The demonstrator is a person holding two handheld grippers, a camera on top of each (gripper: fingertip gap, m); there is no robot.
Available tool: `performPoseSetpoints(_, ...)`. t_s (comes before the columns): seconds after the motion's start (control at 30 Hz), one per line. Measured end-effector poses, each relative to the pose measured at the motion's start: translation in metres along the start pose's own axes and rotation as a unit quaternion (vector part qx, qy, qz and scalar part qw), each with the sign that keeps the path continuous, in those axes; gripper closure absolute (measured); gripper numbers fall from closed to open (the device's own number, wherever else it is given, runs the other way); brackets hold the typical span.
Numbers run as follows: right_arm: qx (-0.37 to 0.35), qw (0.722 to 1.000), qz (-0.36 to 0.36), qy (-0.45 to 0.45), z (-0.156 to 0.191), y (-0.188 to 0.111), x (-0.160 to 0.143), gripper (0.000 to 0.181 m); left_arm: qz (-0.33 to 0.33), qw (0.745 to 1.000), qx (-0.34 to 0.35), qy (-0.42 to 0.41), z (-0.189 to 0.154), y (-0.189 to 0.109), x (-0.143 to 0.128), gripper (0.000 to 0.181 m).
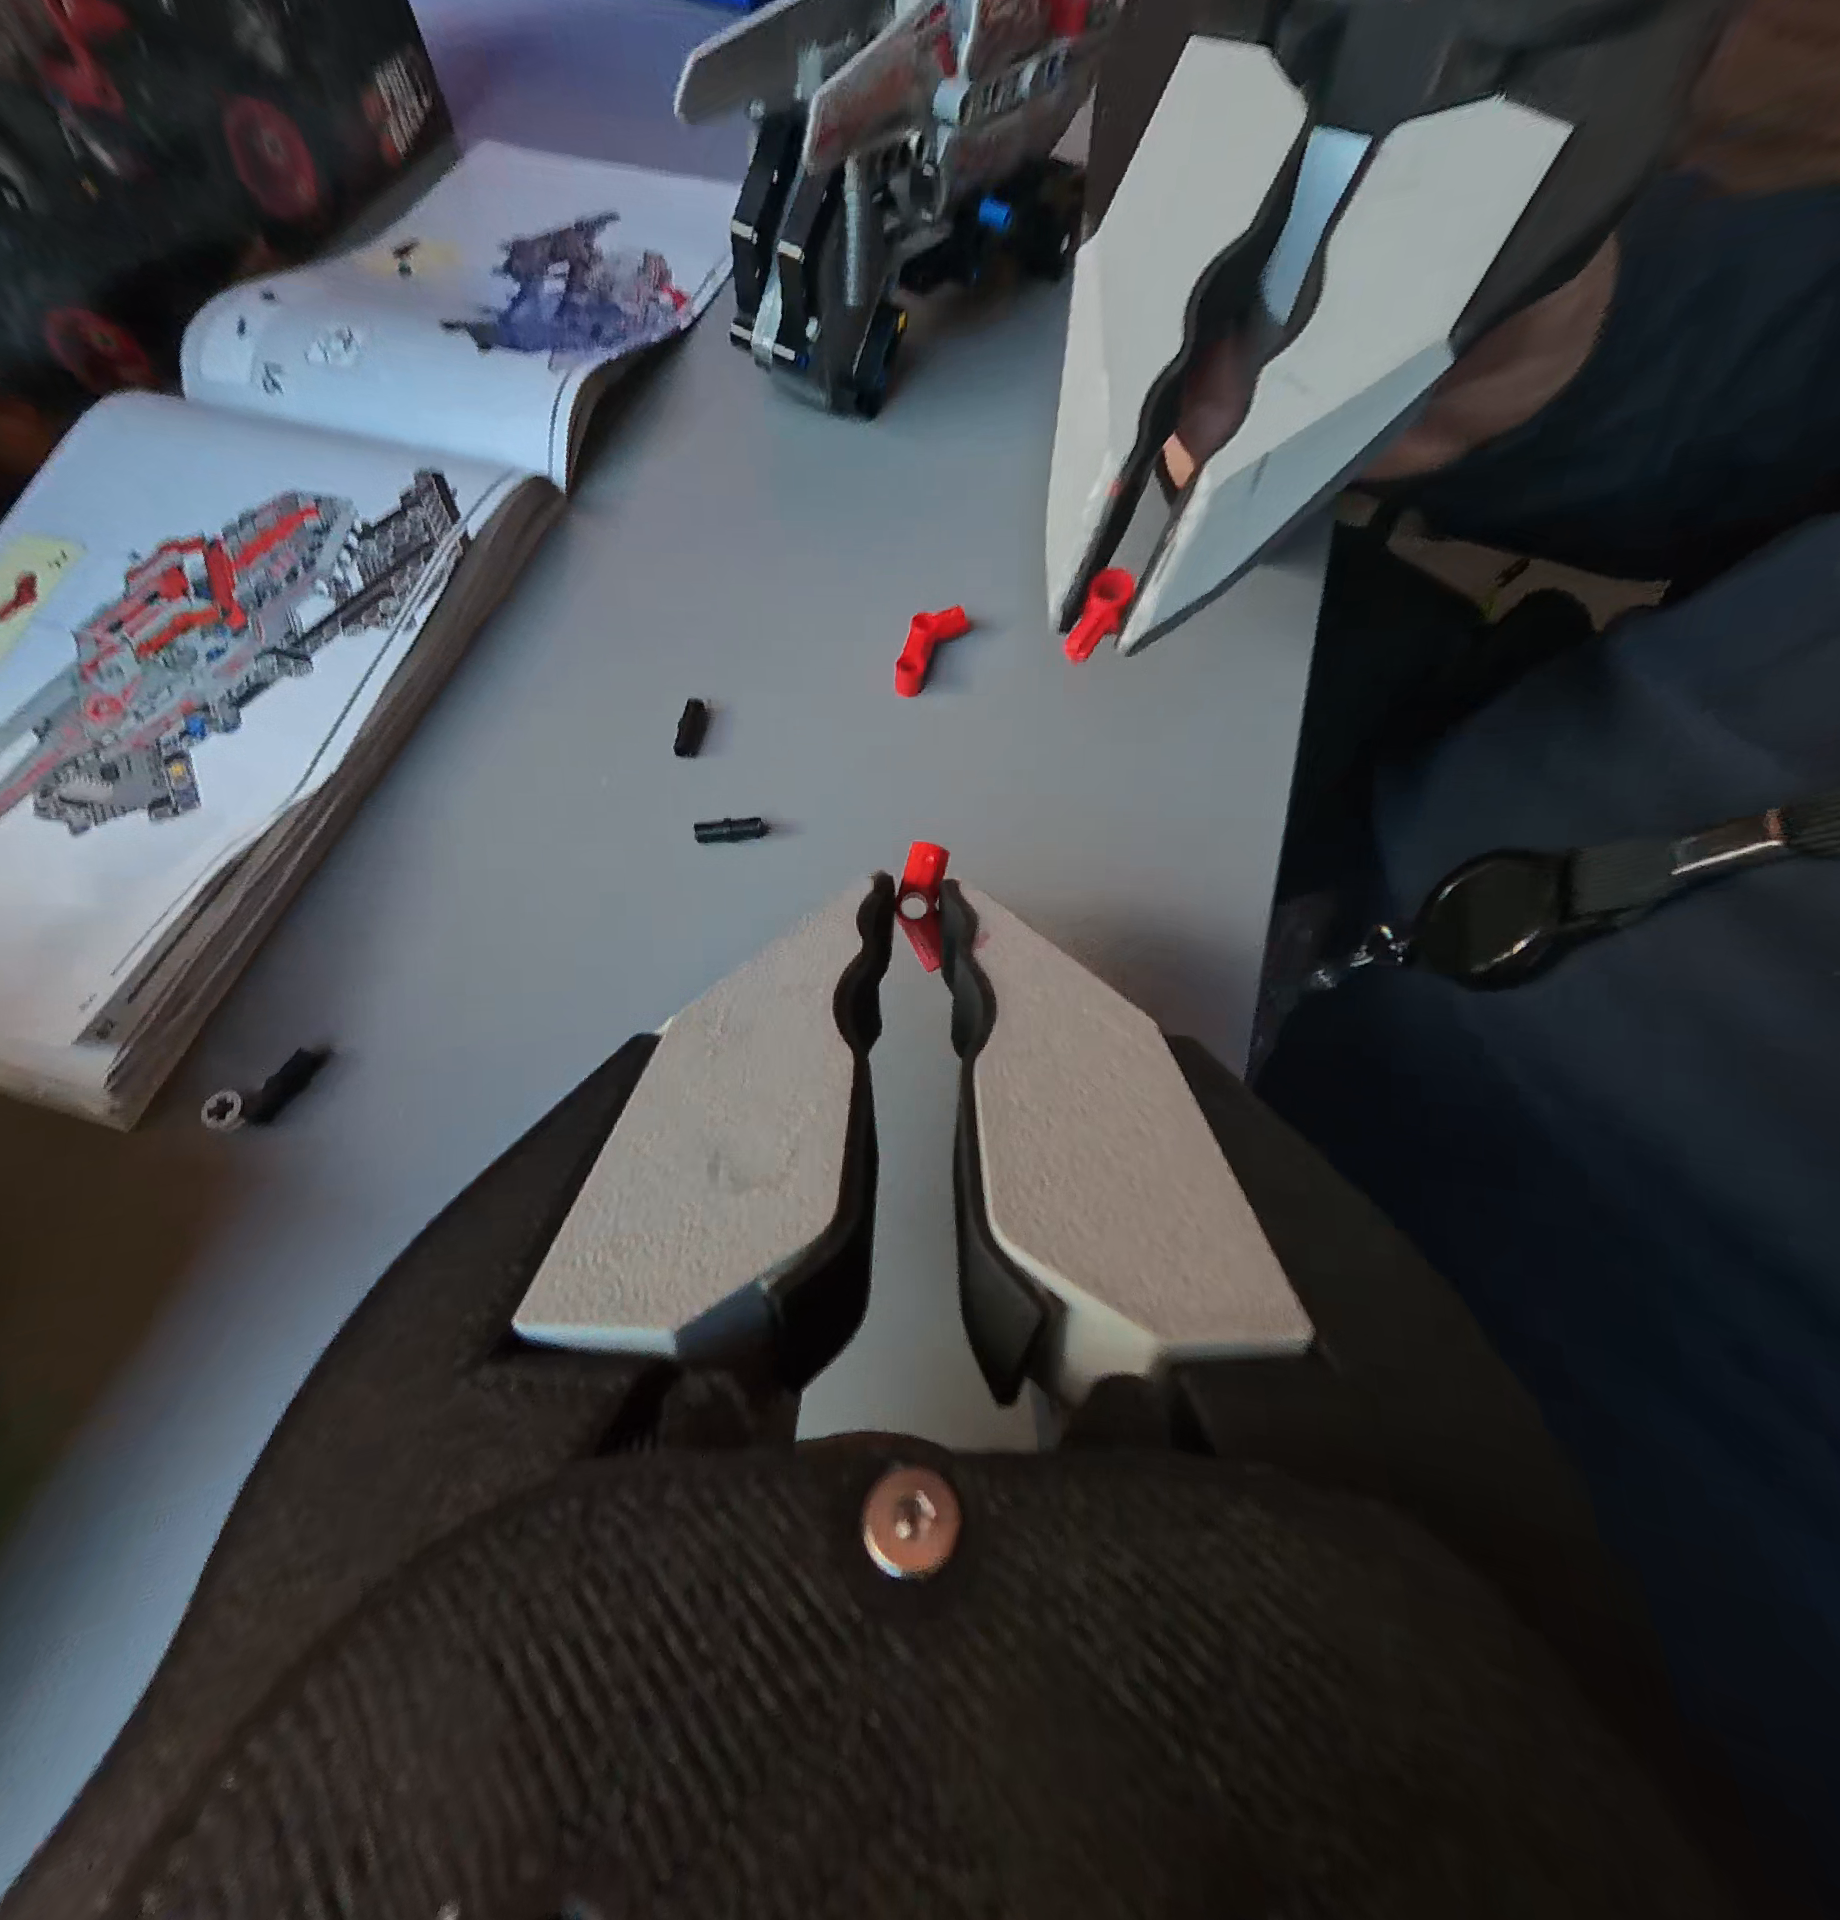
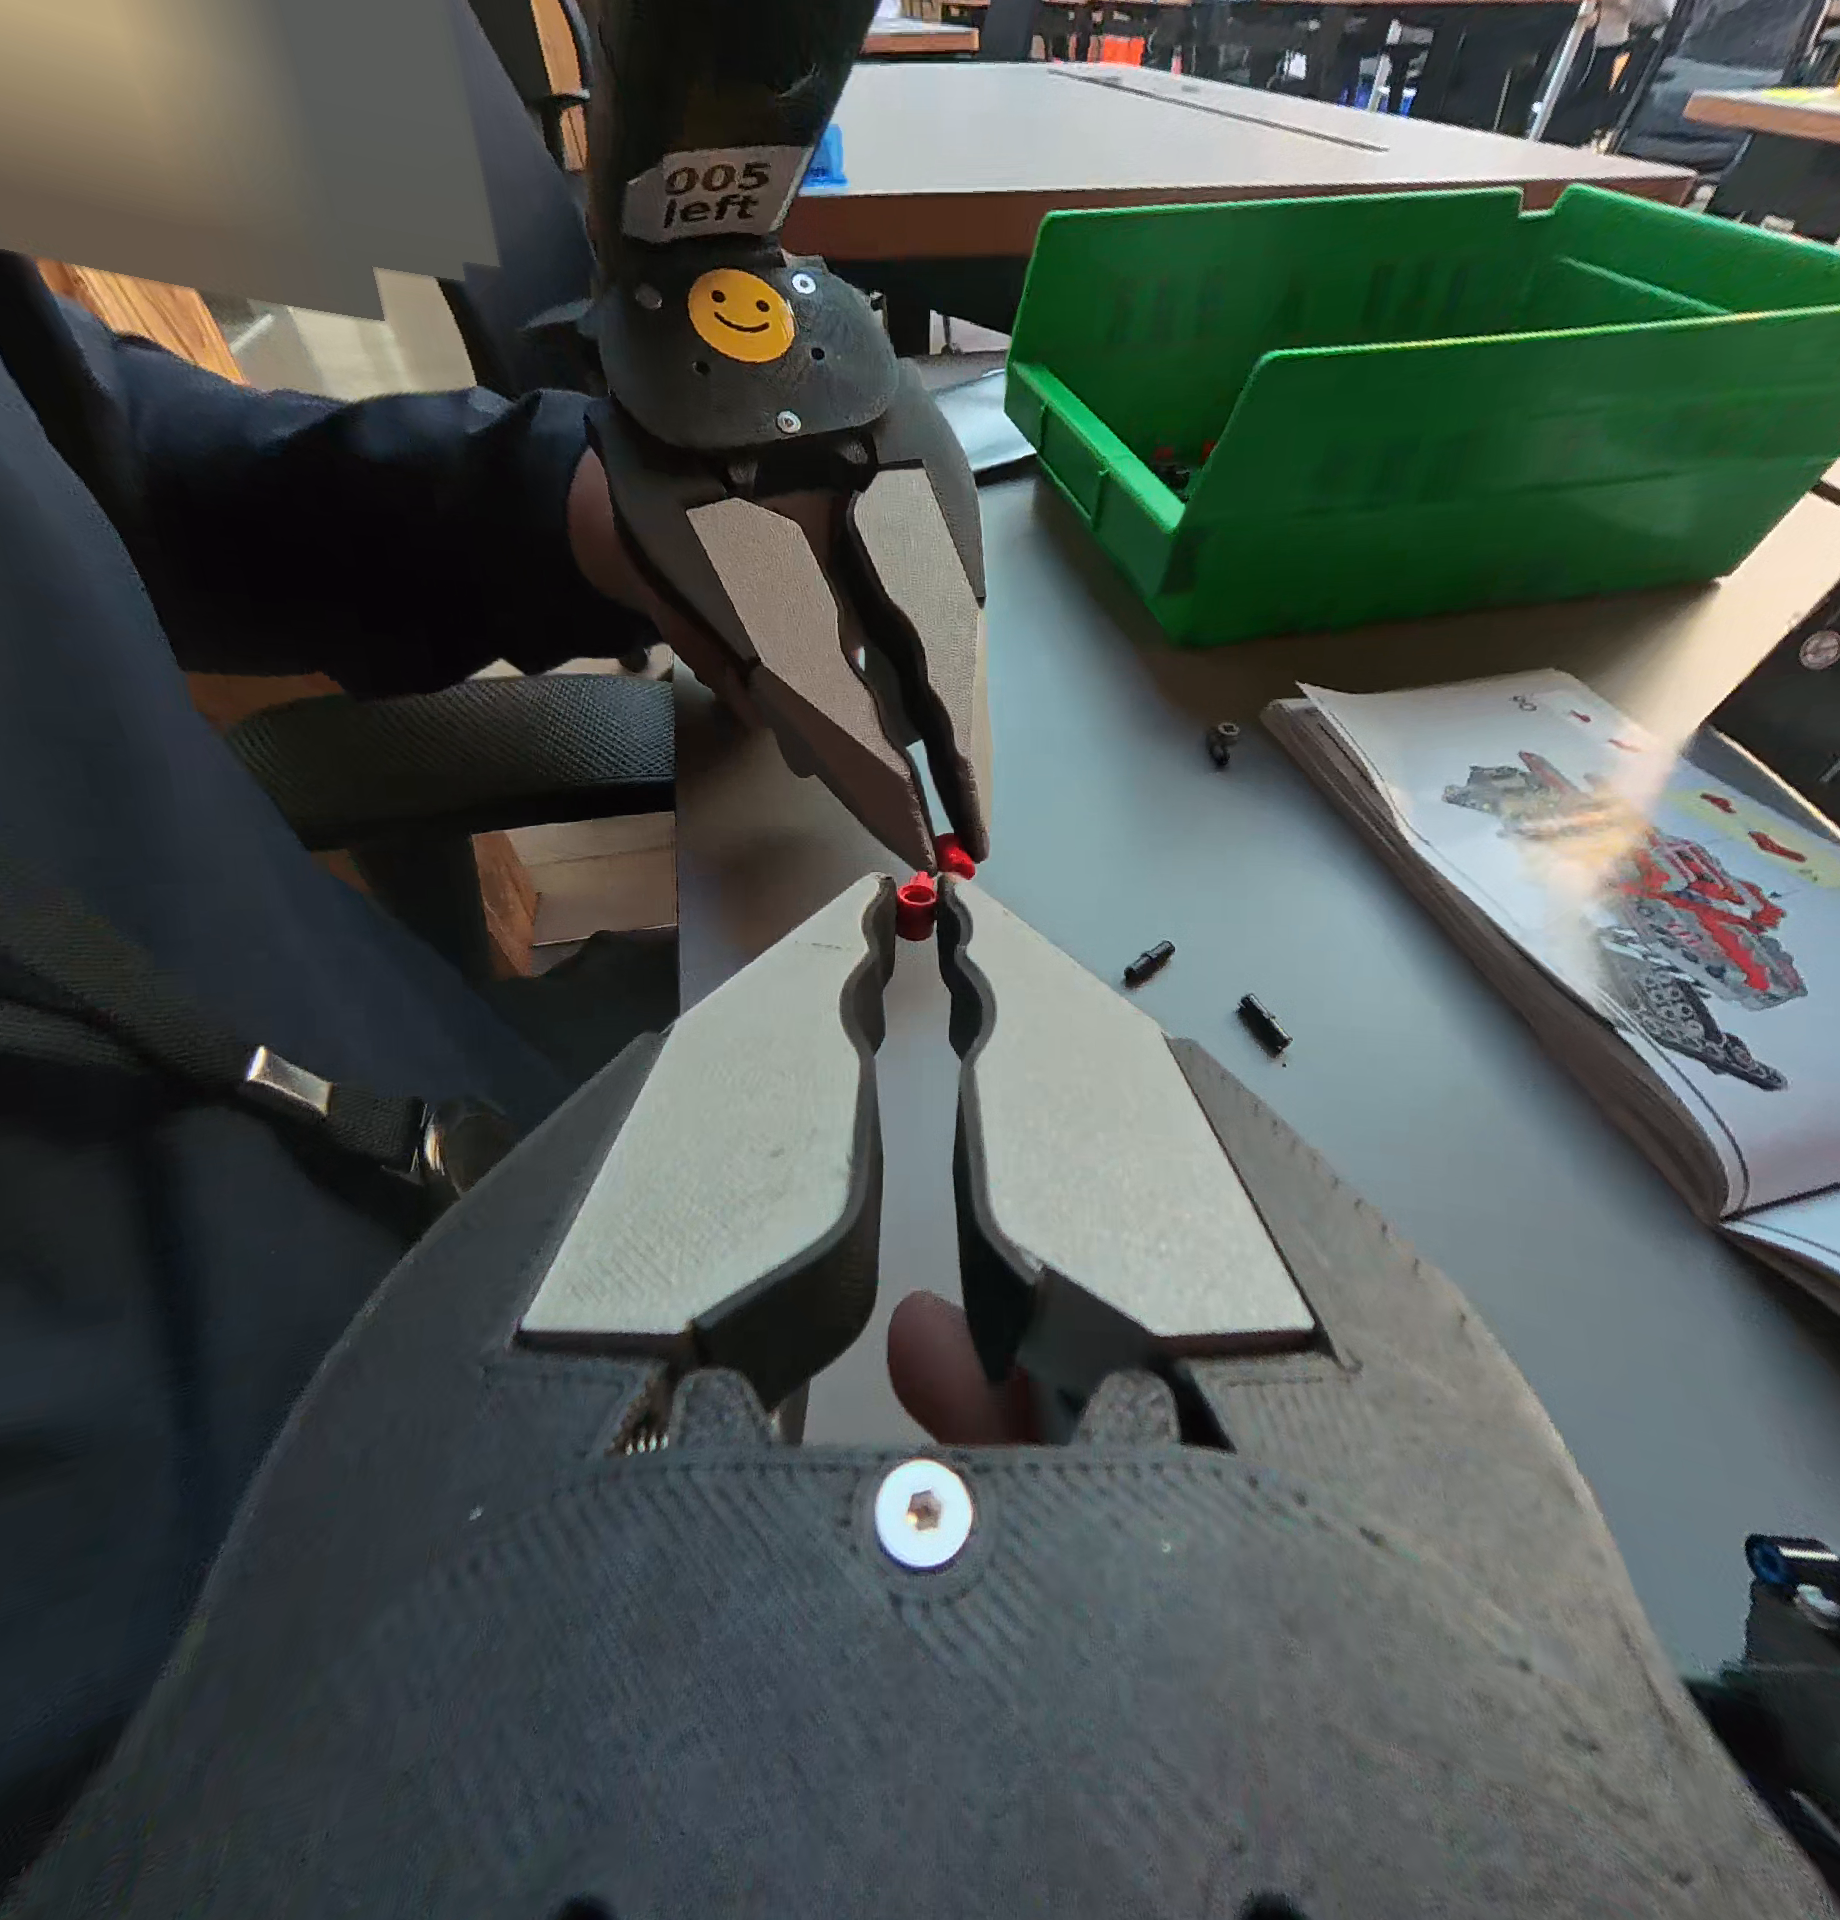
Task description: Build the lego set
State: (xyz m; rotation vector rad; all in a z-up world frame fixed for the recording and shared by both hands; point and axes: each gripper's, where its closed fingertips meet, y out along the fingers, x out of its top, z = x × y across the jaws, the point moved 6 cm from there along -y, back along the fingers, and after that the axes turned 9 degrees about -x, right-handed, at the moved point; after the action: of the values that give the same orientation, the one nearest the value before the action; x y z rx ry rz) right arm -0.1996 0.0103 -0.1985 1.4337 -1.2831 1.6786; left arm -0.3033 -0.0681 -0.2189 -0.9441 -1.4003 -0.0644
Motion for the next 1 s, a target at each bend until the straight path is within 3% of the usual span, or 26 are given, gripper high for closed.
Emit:
performPoseSetpoints(0.13, -0.011, 0.999, 0.009, -0.041, 0.004, 0.002, -0.001, 0.177, -0.036, 0.999, -0.011, 0.009, -0.008, 0.000, 0.008, 0.176)
performPoseSetpoints(0.37, -0.018, 0.995, 0.024, -0.093, 0.009, 0.009, -0.004, 0.177, -0.044, 0.999, -0.022, 0.016, -0.012, 0.003, 0.010, 0.176)
performPoseSetpoints(1.0, -0.019, 0.997, 0.001, -0.076, 0.005, 0.005, -0.001, 0.177, -0.054, 0.998, -0.016, 0.029, -0.013, 0.000, 0.012, 0.176)
